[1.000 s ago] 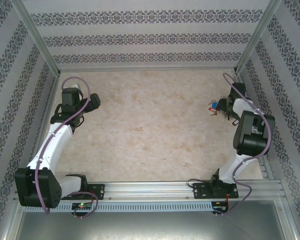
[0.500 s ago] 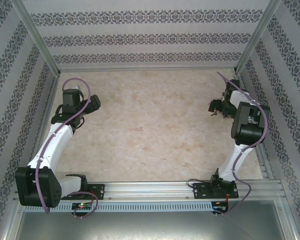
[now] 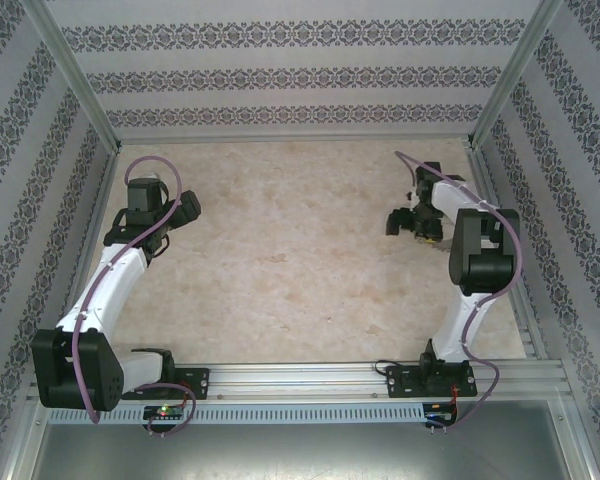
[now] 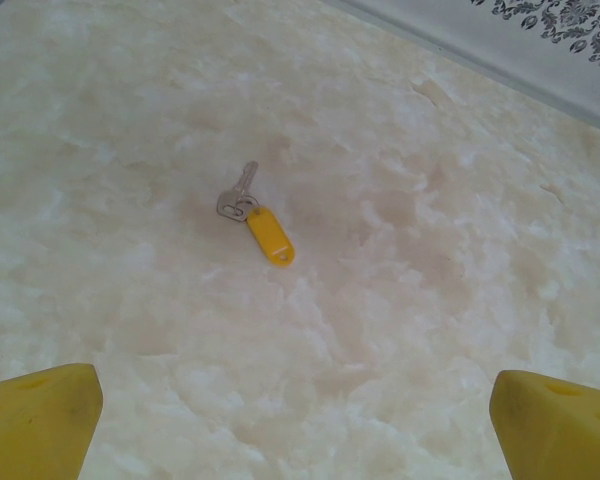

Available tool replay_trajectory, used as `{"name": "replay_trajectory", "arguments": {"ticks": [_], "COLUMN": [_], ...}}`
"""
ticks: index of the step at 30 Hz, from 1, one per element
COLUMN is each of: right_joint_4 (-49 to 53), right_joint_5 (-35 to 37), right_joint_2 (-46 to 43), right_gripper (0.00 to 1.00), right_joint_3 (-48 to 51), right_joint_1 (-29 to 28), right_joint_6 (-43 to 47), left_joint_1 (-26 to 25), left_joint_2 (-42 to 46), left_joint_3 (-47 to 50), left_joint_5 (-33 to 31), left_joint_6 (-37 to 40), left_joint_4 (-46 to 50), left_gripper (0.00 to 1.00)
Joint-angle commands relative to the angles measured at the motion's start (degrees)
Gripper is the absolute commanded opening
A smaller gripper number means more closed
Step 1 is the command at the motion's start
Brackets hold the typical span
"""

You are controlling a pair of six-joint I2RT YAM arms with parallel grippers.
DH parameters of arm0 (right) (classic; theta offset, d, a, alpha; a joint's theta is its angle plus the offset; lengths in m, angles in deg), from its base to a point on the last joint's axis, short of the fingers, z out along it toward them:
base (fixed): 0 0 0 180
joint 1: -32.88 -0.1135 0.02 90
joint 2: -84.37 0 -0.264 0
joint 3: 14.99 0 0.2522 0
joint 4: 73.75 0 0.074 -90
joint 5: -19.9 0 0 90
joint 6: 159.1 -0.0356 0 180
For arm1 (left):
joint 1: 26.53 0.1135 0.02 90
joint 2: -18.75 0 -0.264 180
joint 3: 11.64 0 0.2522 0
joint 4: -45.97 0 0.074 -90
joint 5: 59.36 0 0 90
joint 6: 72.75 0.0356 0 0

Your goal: Put the keys on the keyring

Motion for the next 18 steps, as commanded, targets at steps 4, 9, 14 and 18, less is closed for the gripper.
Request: {"name": "replay_trajectory", "arguments": {"ticks": [4, 9, 14, 18], "right_joint_4": [4.1, 4.9, 3.6, -1.1], "right_joint_5": [-6.4, -5.7, 10.6, 13.9], "right_joint_2": [-4.4, -8.1, -11.6, -11.2], "right_gripper": [0.89, 0.9, 0.83, 0.75], "right_joint_3": [1.1, 0.0, -0.6, 2.8], "right_joint_1": [-11.1, -15.4, -12.6, -9.8], "right_joint_6": [-4.1, -3.8, 4.8, 20.7], "left_joint_1": [0.4, 0.4, 0.4, 0.2], "left_joint_2": [-0.8, -1.1, -1.3, -1.6], "left_joint_3": [-0.4, -0.3, -0.1, -0.2], "left_joint_5": [-0.3, -0.1, 0.8, 3.0], "left_joint_6": [-1.5, -1.6, -2.0, -2.1], "left_joint_4": [1.5, 1.5, 1.2, 0.4], "left_gripper": [1.0, 1.0, 1.0, 1.0]}}
